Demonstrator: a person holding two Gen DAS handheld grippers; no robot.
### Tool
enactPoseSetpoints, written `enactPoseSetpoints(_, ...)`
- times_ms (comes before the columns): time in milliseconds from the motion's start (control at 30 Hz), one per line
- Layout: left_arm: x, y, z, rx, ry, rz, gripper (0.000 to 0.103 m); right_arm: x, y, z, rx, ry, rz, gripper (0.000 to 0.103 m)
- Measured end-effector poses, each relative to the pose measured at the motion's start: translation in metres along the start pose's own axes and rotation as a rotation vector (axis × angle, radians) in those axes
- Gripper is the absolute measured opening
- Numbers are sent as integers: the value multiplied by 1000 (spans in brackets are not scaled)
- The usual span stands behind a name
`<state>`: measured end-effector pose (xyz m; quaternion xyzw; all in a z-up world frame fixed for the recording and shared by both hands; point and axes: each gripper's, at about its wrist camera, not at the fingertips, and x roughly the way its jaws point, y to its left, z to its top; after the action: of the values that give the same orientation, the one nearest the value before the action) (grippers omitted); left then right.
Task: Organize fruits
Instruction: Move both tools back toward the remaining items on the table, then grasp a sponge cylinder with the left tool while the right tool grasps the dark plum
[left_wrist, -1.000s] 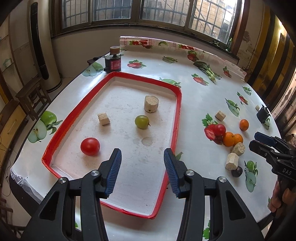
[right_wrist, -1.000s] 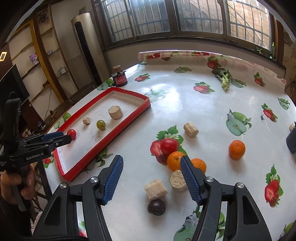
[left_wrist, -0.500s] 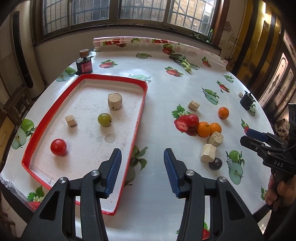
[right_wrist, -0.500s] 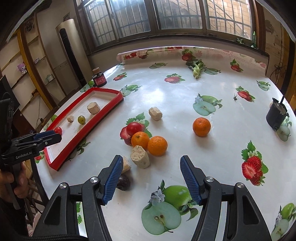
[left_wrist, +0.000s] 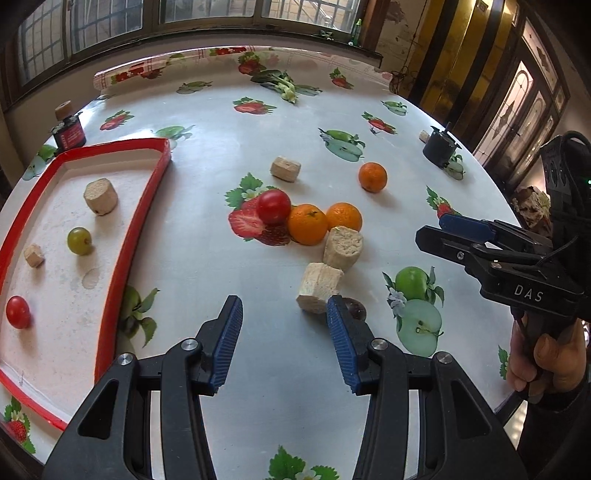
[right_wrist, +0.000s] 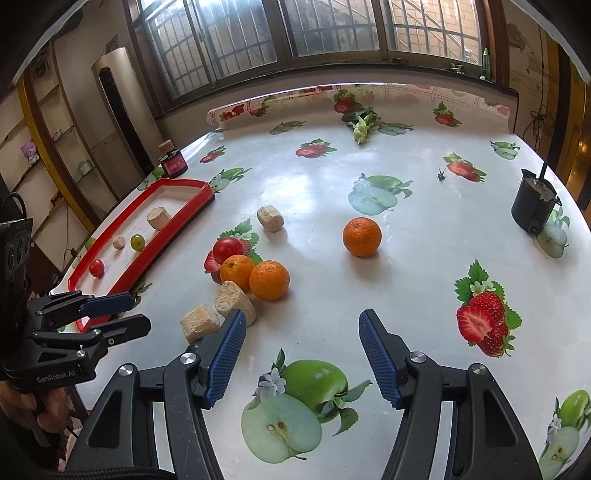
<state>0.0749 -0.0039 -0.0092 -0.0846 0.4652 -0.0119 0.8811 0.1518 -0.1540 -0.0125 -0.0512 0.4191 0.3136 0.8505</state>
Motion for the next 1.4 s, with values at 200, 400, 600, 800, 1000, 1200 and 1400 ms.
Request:
enactPoseSetpoints(200,17,-11,11,21,23,-28,46,6,-14,1,31,5,-5,65)
enactPoseSetpoints(400,33,-13,17,24,46,-71,45,8,-13,1,34,5,12,64)
enactPoseSetpoints(600,40,-9,16,32,50,-107,30,12,-10,-1,41,16,23,60)
enactPoseSetpoints(800,19,22,9,-27,6,-79,30,21,17,-10,-4,59,80,56)
enactPoseSetpoints(1000,10,43,3,-74,-1,-60,30,41,63,-22,-102,123,143,52)
enactPoseSetpoints(1200,-2,49,-2,-80,-21,-55,30,56,98,-26,-184,164,183,43)
enactPoseSetpoints(1400,-17,57,-7,-96,-48,-42,30,56,115,-30,-229,174,195,26)
